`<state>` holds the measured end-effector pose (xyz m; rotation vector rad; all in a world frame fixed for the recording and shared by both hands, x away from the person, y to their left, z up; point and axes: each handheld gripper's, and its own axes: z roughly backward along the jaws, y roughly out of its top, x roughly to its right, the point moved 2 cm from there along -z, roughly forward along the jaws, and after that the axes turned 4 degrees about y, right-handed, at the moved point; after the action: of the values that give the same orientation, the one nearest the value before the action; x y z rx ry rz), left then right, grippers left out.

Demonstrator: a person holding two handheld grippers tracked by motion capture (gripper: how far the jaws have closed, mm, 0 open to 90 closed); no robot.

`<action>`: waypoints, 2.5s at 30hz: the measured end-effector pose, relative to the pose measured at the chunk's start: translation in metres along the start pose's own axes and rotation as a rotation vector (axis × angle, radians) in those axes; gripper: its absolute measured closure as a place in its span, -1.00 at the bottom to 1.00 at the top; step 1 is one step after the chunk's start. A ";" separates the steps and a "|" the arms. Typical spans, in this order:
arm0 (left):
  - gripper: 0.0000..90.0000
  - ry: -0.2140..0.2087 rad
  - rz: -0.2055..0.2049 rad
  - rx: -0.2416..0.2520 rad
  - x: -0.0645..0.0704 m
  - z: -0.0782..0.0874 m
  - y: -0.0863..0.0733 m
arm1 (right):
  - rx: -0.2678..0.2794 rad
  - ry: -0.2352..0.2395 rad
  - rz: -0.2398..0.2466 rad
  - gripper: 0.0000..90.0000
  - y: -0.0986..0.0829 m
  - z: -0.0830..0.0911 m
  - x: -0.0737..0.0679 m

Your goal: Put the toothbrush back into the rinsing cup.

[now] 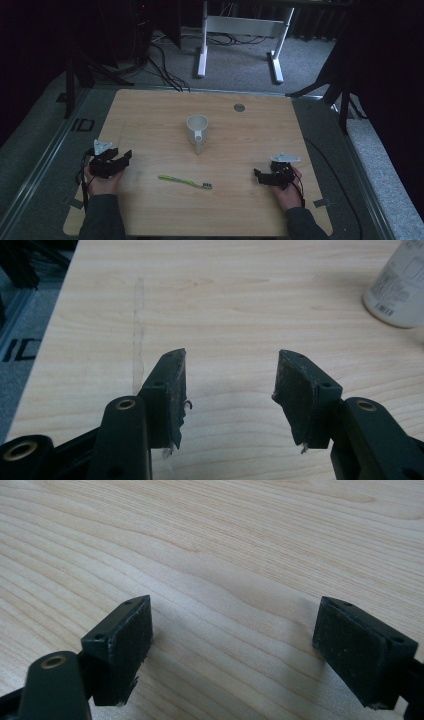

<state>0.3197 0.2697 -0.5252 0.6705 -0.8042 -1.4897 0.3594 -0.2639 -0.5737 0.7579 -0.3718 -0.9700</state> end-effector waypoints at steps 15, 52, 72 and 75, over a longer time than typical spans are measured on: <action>0.04 -0.031 -0.028 0.035 0.000 0.012 0.024 | 0.000 0.000 0.001 -0.65 0.000 0.000 0.000; 0.03 -0.171 -0.306 0.042 0.018 -0.015 0.092 | -0.001 0.000 -0.003 -0.65 0.000 0.000 0.000; 0.04 -0.306 -0.571 -0.017 0.061 -0.018 0.105 | -0.001 -0.001 -0.001 -0.65 0.000 0.000 0.000; 0.05 -0.320 -0.599 -0.018 0.068 -0.015 0.106 | -0.001 -0.001 -0.001 -0.65 0.000 0.000 0.000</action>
<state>0.3890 0.2007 -0.4447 0.7034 -0.8716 -2.1852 0.3594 -0.2638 -0.5736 0.7573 -0.3718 -0.9713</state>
